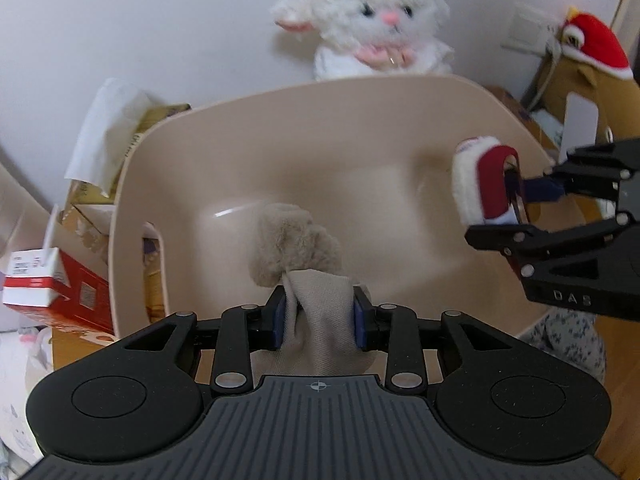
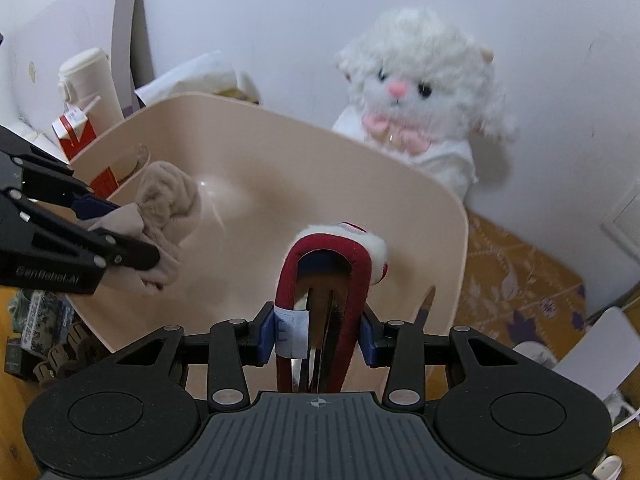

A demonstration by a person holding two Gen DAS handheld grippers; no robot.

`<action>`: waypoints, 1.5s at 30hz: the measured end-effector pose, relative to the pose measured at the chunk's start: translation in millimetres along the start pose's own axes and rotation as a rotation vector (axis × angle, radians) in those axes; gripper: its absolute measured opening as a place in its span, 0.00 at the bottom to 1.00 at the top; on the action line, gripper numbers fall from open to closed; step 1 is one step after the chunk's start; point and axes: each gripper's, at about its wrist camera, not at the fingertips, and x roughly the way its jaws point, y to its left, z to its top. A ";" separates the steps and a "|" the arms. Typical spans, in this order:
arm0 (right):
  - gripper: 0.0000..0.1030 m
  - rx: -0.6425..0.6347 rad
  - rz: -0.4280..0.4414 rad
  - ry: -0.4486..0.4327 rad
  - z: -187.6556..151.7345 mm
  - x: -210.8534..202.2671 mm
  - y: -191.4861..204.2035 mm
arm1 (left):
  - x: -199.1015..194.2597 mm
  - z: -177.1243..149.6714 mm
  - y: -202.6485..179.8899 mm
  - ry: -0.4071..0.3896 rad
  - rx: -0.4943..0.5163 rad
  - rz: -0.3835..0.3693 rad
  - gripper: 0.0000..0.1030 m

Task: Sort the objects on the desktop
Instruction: 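Carry both items over the beige basket and open both tools to drop them, then grasp the blue gingham cloth with the right tool while the left grasps the green scrunchie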

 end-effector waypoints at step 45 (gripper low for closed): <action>1.00 0.113 -0.097 -0.053 -111.8 -106.2 48.7 | -104.7 -162.5 72.2 -0.027 -0.210 0.174 0.80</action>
